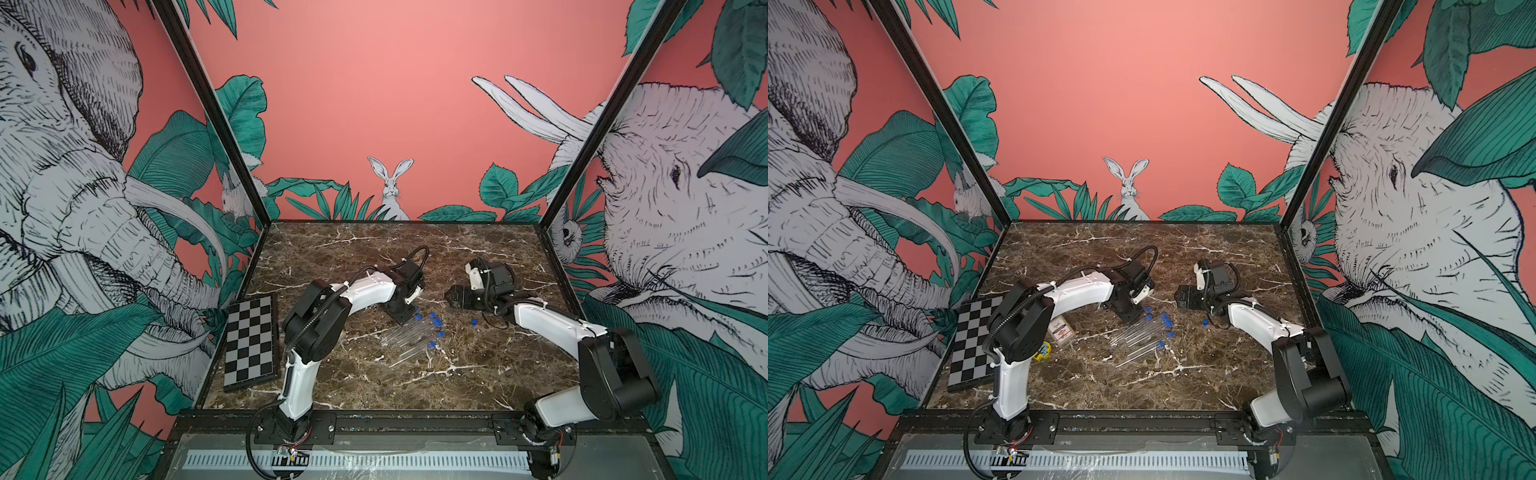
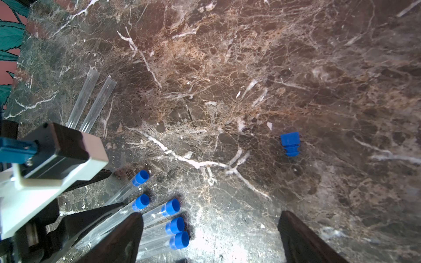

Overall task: Remove stoppers from test tubes
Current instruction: Pick up the test tube at the center of the board.

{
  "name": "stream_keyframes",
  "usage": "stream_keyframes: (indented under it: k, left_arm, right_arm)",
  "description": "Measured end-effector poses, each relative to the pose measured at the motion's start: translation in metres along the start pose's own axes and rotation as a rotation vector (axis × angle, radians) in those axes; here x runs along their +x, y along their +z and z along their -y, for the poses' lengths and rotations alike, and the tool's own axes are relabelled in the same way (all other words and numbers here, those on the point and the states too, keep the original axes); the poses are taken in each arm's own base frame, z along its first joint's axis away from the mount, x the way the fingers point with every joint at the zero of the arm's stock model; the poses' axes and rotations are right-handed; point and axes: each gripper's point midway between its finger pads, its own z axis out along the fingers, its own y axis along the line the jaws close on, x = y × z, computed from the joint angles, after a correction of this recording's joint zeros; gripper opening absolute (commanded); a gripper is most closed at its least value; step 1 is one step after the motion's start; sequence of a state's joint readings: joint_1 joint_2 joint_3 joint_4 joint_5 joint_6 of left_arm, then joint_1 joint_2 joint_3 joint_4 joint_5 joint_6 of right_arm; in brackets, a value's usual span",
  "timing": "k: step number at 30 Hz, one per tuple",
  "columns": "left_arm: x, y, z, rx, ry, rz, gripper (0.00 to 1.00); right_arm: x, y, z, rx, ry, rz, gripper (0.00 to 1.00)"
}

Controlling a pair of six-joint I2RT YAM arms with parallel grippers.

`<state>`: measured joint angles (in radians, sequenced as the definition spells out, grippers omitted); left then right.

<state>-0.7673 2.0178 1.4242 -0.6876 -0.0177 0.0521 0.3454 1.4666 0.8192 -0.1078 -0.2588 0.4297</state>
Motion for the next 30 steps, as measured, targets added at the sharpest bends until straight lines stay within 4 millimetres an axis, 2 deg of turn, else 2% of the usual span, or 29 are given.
stream_keyframes:
  k: [6,15,21,30]
  left_arm:
    - [0.001,0.001,-0.001,-0.016,0.011,-0.004,0.39]
    - [-0.001,0.001,-0.001,-0.014,0.014,0.002,0.15]
    - [-0.002,0.001,0.0,-0.008,0.012,0.006,0.09]
    - [-0.006,-0.003,0.001,0.018,-0.001,0.023,0.08]
  right_arm:
    - [0.0,0.0,0.0,0.0,0.0,0.0,0.93]
    - [0.0,0.0,0.0,0.0,0.0,0.0,0.93]
    - [-0.001,-0.001,-0.001,-0.005,0.0,0.002,0.92]
    - [0.003,-0.002,-0.016,-0.109,0.009,0.023,0.92]
